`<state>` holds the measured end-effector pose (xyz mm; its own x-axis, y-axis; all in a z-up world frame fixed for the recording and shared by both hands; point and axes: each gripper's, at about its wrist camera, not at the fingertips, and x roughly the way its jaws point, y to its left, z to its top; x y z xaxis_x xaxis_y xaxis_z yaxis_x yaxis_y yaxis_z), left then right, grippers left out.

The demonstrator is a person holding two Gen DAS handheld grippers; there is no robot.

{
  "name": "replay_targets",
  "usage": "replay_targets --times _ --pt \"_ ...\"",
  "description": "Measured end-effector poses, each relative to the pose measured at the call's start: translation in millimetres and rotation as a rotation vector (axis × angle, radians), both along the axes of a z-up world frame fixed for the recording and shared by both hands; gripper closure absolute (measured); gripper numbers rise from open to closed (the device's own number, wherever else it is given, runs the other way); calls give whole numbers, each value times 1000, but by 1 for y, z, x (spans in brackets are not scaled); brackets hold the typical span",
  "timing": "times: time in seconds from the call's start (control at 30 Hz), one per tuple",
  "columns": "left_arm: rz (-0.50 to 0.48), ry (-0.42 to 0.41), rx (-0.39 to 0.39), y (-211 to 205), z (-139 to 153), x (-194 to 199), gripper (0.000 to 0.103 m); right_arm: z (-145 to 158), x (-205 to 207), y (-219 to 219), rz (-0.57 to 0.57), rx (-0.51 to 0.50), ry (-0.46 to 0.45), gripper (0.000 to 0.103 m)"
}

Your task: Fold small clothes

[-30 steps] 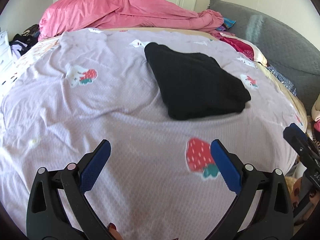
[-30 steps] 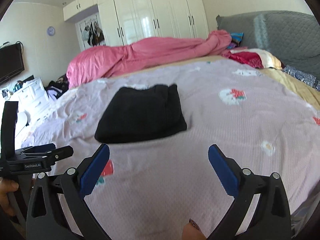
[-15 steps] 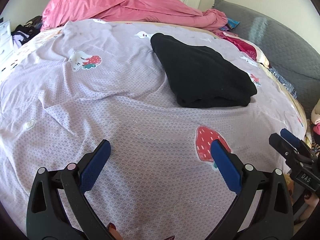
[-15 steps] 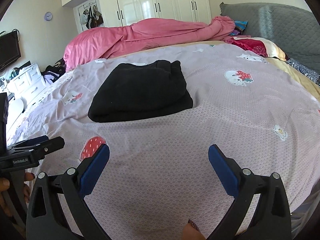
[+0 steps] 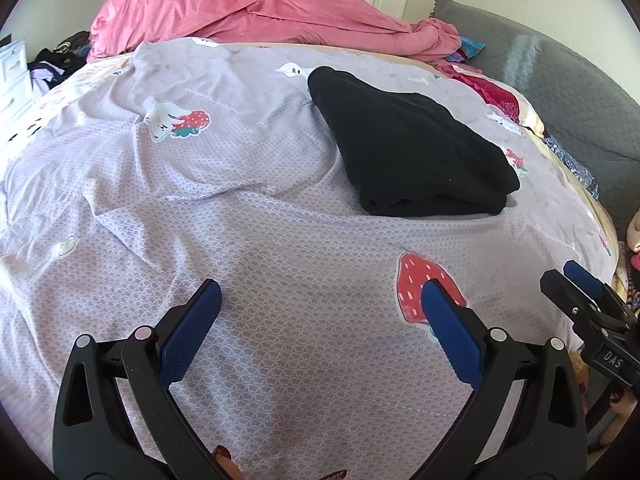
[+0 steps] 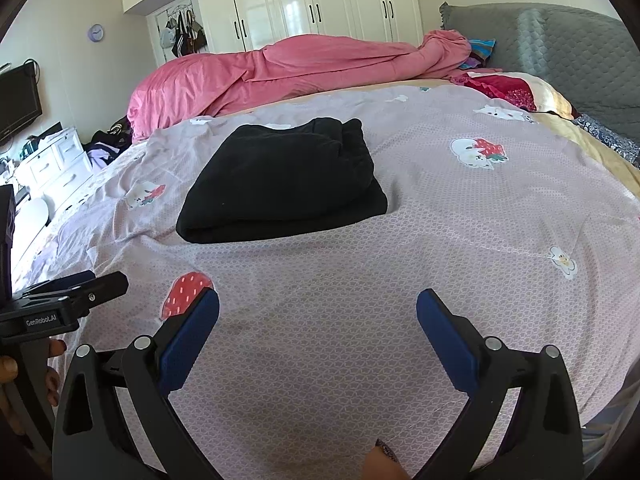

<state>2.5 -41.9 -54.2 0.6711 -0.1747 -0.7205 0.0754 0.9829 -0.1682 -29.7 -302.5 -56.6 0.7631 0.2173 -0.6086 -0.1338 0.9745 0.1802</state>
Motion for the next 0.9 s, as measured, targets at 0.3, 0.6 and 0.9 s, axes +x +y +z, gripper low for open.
replay_targets --times 0.3,0.6,0.9 --pt "17 0 8 2 2 1 9 -1 1 2 6 -7 1 4" --pt "22 -11 11 4 5 -1 9 -1 2 3 6 -18 4 4" --pt "29 -10 20 5 6 -1 9 -2 2 3 6 -22 4 4"
